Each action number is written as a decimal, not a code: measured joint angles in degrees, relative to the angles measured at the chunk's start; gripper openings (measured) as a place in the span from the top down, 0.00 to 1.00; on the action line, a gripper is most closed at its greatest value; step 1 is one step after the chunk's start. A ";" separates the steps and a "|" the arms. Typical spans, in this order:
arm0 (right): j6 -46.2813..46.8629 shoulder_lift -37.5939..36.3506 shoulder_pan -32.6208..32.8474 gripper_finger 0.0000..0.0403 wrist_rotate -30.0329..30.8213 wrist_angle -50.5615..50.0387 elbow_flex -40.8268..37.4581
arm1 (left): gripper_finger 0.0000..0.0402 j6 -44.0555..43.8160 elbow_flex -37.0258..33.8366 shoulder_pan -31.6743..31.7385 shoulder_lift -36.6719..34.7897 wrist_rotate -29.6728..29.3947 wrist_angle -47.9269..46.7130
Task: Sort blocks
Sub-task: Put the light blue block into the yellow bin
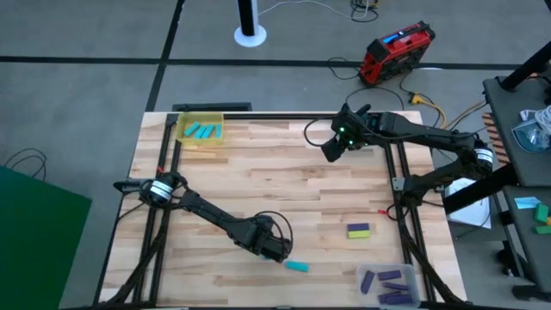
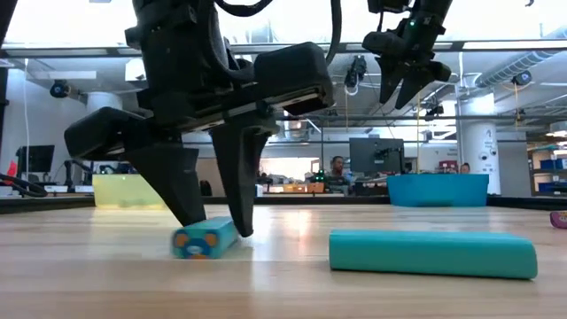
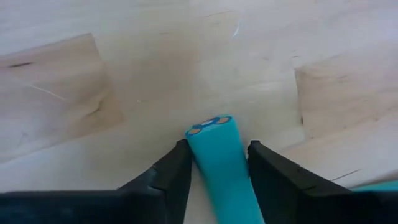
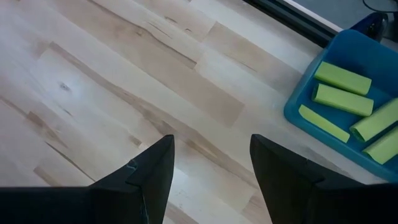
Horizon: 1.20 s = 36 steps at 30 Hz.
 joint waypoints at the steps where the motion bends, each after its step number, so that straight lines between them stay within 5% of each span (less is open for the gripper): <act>1: 0.00 0.00 0.00 0.50 0.00 -0.01 -0.03 | 0.67 0.32 -0.01 0.00 0.03 -0.03 -0.13; 8: 0.00 0.00 0.00 0.50 0.00 0.01 -0.25 | 0.82 1.15 -0.22 -0.01 0.07 -0.21 -0.34; 16: 0.00 0.00 0.00 0.50 0.00 0.12 -0.34 | 0.82 5.60 1.10 0.02 -1.29 0.10 -1.99; 25: -5.25 -0.05 -0.42 0.52 -4.13 10.24 2.52 | 0.82 14.13 6.02 2.82 -9.25 -1.02 -17.67; 36: -5.35 -0.20 -0.42 0.66 -4.09 8.91 3.75 | 0.82 34.78 5.58 23.72 -29.94 -15.04 -27.48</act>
